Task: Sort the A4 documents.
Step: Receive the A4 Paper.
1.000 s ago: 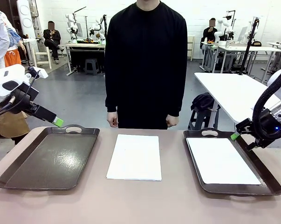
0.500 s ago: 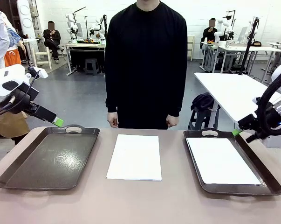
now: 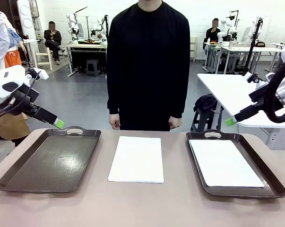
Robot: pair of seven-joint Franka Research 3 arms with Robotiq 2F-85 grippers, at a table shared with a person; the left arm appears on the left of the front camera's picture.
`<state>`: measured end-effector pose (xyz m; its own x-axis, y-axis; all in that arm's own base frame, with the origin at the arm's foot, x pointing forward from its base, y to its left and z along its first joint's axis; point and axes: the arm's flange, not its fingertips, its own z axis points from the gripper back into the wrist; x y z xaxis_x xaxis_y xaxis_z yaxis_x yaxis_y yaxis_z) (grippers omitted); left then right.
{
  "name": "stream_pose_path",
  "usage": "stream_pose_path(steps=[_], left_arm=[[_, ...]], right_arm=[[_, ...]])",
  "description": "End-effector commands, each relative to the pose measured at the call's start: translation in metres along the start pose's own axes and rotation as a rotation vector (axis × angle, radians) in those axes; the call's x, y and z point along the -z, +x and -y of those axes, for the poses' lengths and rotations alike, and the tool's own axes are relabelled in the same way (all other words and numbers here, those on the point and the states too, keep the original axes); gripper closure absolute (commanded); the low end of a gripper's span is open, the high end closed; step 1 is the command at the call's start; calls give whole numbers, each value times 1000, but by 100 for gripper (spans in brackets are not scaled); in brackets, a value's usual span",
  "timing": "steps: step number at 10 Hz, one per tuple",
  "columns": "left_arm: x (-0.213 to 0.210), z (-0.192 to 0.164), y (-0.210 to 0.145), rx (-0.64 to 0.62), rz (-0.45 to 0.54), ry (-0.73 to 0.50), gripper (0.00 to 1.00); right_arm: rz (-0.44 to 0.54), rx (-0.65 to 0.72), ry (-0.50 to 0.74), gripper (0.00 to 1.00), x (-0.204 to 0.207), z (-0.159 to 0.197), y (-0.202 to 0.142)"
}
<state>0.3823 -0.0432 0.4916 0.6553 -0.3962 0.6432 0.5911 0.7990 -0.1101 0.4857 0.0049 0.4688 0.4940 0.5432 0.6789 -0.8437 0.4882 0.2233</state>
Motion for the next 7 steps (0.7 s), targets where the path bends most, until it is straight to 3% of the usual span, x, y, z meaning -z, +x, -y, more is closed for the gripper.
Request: stream_pose_path(steps=[1,2,7], left_arm=[[0,-2,-1,-2,4,-7,0],[0,-2,-1,-2,4,-7,0],[0,-2,-1,-2,4,-7,0]], right_arm=[[73,-189,-1,0,-2,-14,0],[86,-250,4,0,-6,-21,12],[12,-196,133,0,0,-13,28]])
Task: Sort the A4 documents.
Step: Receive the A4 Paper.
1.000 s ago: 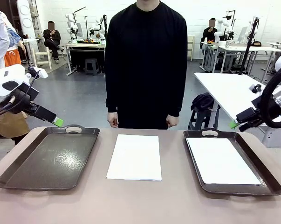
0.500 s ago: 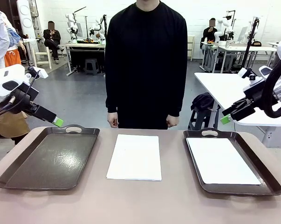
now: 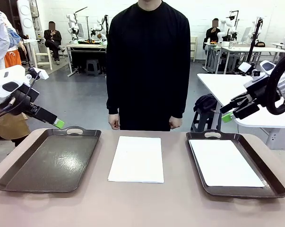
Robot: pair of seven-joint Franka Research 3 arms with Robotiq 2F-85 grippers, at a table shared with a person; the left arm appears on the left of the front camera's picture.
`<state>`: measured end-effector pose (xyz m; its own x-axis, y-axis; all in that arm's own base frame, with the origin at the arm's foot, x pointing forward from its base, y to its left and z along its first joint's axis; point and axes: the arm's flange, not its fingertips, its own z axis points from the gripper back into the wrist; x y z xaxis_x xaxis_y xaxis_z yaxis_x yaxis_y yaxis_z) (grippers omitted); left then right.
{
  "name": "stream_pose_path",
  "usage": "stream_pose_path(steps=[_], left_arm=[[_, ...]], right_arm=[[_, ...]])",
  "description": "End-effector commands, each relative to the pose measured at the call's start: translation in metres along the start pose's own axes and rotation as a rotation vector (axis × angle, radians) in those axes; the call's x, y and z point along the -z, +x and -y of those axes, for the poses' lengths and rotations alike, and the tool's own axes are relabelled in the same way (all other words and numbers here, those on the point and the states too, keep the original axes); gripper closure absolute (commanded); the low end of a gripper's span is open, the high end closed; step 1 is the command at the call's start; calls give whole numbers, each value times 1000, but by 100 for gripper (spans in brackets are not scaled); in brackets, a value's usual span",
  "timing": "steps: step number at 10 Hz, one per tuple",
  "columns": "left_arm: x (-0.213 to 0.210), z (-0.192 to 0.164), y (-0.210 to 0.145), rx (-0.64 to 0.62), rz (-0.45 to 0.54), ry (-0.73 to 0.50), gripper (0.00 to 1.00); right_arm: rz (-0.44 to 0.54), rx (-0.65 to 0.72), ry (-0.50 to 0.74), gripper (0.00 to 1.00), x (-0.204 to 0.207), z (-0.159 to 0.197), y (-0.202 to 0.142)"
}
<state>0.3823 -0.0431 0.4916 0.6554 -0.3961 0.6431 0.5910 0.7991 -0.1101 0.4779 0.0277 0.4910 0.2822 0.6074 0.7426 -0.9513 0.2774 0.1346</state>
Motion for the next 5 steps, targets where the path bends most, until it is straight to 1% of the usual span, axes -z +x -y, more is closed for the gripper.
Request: stream_pose_path(steps=[1,5], left_arm=[[0,-2,-1,-2,4,-7,0],[0,-2,-1,-2,4,-7,0]], right_arm=[[-27,57,36,0,5,13,-1],[-36,116,22,0,5,18,-3]])
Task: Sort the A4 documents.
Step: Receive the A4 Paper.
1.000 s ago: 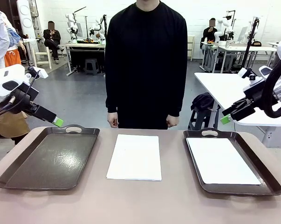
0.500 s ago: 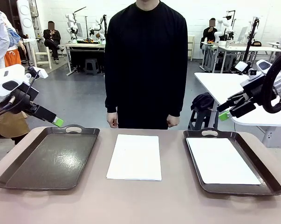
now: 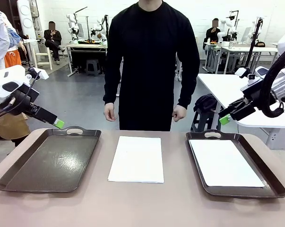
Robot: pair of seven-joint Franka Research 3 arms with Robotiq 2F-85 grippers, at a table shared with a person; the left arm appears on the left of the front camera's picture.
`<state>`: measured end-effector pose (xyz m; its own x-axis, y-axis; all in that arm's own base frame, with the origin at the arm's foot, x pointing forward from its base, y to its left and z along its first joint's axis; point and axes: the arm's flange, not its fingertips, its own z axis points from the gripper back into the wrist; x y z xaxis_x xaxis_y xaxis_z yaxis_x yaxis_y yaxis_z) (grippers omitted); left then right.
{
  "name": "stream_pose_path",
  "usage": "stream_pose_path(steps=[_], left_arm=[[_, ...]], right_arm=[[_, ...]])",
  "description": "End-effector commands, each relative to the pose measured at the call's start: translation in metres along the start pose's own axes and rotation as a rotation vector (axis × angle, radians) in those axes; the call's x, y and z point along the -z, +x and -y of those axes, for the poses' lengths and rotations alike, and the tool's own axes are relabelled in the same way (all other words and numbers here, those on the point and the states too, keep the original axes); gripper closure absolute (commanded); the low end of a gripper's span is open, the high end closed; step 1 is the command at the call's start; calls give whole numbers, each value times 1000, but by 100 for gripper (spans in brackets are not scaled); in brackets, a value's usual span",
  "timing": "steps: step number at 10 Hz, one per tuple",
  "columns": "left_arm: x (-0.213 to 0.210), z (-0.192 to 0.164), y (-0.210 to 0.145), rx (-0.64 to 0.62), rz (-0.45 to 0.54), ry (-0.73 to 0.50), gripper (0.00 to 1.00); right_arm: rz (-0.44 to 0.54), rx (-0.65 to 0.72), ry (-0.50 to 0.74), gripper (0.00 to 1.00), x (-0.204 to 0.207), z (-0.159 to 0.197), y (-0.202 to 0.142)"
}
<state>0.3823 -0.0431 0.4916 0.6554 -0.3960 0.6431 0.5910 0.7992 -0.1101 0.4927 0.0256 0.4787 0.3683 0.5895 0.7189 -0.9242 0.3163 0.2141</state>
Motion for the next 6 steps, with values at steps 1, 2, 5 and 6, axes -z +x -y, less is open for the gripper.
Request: stream_pose_path(steps=[1,2,5,6], left_arm=[[0,-2,-1,-2,4,-7,0],[0,-2,-1,-2,4,-7,0],[0,-2,-1,-2,4,-7,0],[0,-2,-1,-2,4,-7,0]], right_arm=[[-17,50,8,0,-4,2,0],[0,0,0,0,0,0,0],[0,0,0,0,0,0,0],[0,0,0,0,0,0,0]])
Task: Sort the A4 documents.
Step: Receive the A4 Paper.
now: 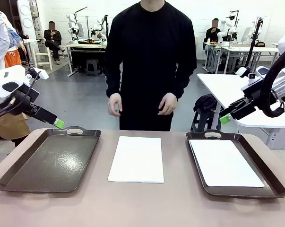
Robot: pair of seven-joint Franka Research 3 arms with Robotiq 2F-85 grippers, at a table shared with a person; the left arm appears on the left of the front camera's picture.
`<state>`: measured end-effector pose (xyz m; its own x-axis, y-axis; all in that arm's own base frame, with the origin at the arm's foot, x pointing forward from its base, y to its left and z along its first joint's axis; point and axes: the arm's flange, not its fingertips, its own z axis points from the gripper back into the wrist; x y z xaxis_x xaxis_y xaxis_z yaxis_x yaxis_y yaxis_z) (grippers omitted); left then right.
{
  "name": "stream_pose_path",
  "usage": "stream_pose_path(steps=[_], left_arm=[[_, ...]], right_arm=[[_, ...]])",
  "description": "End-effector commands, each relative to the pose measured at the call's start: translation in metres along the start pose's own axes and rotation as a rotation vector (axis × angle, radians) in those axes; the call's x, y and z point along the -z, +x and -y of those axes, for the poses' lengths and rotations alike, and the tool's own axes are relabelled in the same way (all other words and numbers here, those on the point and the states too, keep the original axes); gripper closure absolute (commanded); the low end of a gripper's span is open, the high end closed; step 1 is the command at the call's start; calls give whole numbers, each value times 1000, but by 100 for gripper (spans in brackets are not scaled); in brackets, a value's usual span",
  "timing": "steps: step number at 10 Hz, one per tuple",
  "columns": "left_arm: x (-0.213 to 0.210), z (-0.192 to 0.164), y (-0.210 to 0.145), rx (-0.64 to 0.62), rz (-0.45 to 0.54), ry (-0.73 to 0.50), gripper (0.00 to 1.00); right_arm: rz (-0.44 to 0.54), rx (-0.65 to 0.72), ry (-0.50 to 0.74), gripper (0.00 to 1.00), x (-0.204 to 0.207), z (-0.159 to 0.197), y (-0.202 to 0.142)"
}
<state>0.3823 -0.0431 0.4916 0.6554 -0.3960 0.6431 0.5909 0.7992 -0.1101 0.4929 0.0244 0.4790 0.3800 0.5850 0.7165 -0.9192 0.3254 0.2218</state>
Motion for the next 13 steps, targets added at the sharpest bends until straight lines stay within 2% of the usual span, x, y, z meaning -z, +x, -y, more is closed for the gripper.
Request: stream_pose_path(steps=[1,13], left_arm=[[0,-2,-1,-2,4,-7,0],[0,-2,-1,-2,4,-7,0]], right_arm=[[-1,-13,2,0,1,0,0],[-1,-13,2,0,1,0,0]])
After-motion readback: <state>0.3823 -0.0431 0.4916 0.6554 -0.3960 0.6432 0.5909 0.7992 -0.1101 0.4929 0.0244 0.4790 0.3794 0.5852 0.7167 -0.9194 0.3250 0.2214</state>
